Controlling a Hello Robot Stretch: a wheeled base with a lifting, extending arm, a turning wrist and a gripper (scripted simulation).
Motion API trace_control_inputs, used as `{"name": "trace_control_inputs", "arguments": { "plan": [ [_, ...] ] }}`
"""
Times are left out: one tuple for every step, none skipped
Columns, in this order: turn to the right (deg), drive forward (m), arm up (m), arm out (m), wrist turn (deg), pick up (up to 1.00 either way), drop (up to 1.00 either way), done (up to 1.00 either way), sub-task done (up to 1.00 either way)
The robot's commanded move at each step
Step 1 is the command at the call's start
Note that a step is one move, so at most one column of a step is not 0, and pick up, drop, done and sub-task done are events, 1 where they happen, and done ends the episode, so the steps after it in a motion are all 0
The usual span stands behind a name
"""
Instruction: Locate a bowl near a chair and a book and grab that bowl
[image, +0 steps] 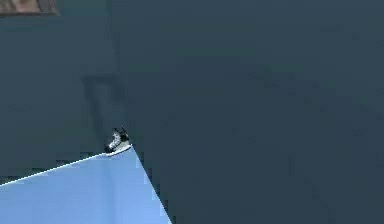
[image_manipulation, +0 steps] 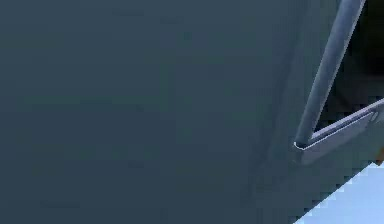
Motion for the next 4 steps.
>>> {"name": "trace_control_inputs", "arguments": {
  "plan": [
    [45.0,0.0,0.0,0.0,0.0,0.0,0.0,0.0,0.0],
    [45.0,0.0,0.0,0.0,0.0,0.0,0.0,0.0,0.0],
    [45.0,0.0,0.0,0.0,0.0,0.0,0.0,0.0,0.0],
    [15.0,0.0,0.0,0.0,0.0,0.0,0.0,0.0,0.0]
  ]
}}
